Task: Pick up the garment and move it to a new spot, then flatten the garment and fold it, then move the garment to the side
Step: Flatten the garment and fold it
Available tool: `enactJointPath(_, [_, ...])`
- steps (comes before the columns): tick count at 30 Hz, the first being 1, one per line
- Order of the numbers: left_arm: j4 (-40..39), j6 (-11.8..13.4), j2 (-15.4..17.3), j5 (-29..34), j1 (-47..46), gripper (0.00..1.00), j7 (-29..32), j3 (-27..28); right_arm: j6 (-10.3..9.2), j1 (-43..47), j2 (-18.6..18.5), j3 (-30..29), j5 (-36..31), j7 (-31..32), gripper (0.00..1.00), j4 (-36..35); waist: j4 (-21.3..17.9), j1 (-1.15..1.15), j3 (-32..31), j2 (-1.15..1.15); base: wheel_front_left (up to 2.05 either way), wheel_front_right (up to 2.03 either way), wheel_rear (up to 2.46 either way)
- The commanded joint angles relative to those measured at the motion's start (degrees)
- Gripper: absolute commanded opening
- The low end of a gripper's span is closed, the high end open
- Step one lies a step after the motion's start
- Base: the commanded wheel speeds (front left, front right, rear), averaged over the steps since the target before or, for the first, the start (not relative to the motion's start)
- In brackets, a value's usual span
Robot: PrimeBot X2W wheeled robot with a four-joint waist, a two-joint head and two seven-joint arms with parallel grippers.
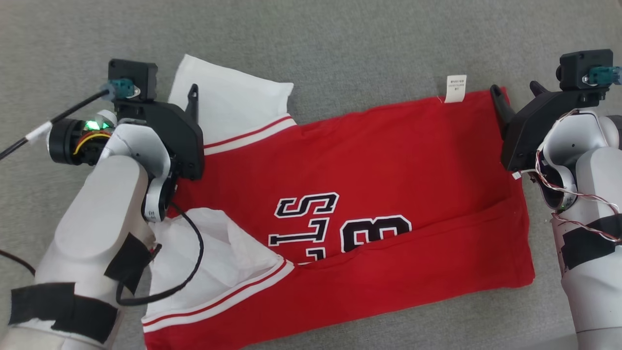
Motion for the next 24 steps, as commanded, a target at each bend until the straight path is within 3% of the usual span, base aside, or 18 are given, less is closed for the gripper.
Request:
enactJointPath(1, [1.16,0.54,-0.28,0.86,-1.40,1.00,0.52,-0.24,-0.15,-0.51,-0.48,0.45,0.69,-0.63,1.00,0.50,-1.16,-0.02,1.30,-0.02,0.00,0.00,0.00])
enactJointPath(10, [5.97,1.35,0.06,1.34,-5.43,1.00,0.67,-0.62,-0.15,-1.95,0.06,2.83,1.46,-1.53,1.00,2.13,-2.76,-0.02,2.09,-0.02,0.00,0.00,0.00])
enactJointPath(16, [9.62,0.22,0.76,0.15,-6.50,0.96,4.10,-0.86,-0.15,-2.64,-0.33,5.01,2.20,-1.34,1.00,1.79,-3.94,-0.02,2.75,-0.02,0.00,0.00,0.00])
enactJointPath(17, [9.98,-0.02,0.84,-0.17,-6.58,0.85,4.82,-0.84,-0.15,-2.68,-0.52,5.34,2.39,-1.12,1.00,1.73,-4.06,-0.02,2.82,-0.02,0.00,0.00,0.00])
enactJointPath(19, [10.56,-0.68,0.96,-0.63,-6.45,0.49,5.97,-0.66,-0.15,-2.78,-0.88,5.86,2.48,-0.61,1.00,1.63,-4.27,-0.02,2.94,-0.02,0.00,0.00,0.00])
enactJointPath(20, [10.75,-0.93,1.12,-1.03,-6.49,0.37,6.49,-0.63,-0.15,-2.85,-1.15,6.03,2.56,-0.30,1.00,1.69,-4.34,-0.02,3.03,-0.02,0.00,0.00,0.00])
enactJointPath(21, [10.91,-1.32,1.34,-1.24,-6.56,0.00,6.92,-0.62,-0.15,-2.99,-1.40,6.13,2.60,-0.03,1.00,1.76,-4.39,-0.02,3.13,-0.02,0.00,0.00,0.00])
enactJointPath(24, [11.31,-2.06,2.12,-1.73,-6.58,0.00,8.31,-0.78,-0.15,-3.45,-1.84,6.21,2.73,0.79,1.00,1.92,-4.42,-0.02,3.41,-0.02,0.00,0.00,0.00])
